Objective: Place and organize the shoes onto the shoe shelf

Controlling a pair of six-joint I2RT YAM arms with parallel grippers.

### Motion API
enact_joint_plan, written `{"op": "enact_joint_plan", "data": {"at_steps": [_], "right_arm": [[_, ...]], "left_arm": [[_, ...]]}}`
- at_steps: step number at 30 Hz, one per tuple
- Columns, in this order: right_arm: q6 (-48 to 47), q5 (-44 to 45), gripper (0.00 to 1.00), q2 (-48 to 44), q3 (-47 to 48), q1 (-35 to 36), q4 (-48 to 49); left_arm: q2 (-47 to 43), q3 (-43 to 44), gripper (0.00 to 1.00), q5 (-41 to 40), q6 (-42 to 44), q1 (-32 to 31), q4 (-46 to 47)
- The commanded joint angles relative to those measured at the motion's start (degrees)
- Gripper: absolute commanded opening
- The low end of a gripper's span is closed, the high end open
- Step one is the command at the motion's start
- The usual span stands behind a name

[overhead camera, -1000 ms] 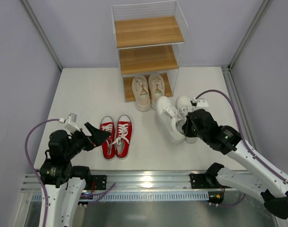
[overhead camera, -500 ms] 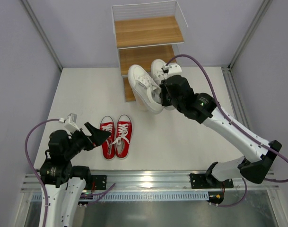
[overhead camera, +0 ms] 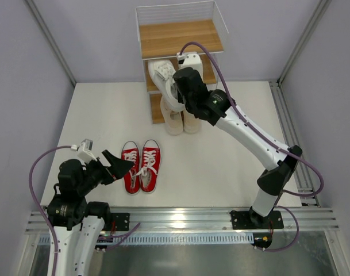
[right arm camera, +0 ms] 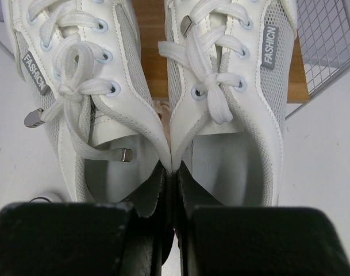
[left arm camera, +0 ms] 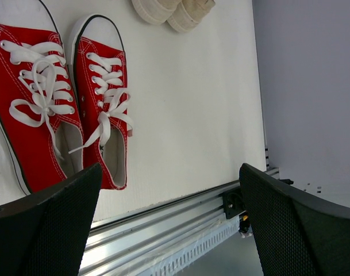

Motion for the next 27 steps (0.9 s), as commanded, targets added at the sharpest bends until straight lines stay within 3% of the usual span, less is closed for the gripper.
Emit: {"op": "enact_joint_plan", "data": {"at_steps": [1,27], "right_arm": [[-1.2,6.3,0.04,-0.2,7.2,-0.2,8.9],[-0.9,2.1,0.04,10.7,14.6,-7.3,17.1]], "left_arm": [[-0.6,2.6,1.0,-0.3,1.6,0.0,-0.9],[-0.5,3.5,1.0,0.0,1.6,0.0,-1.7]]}}
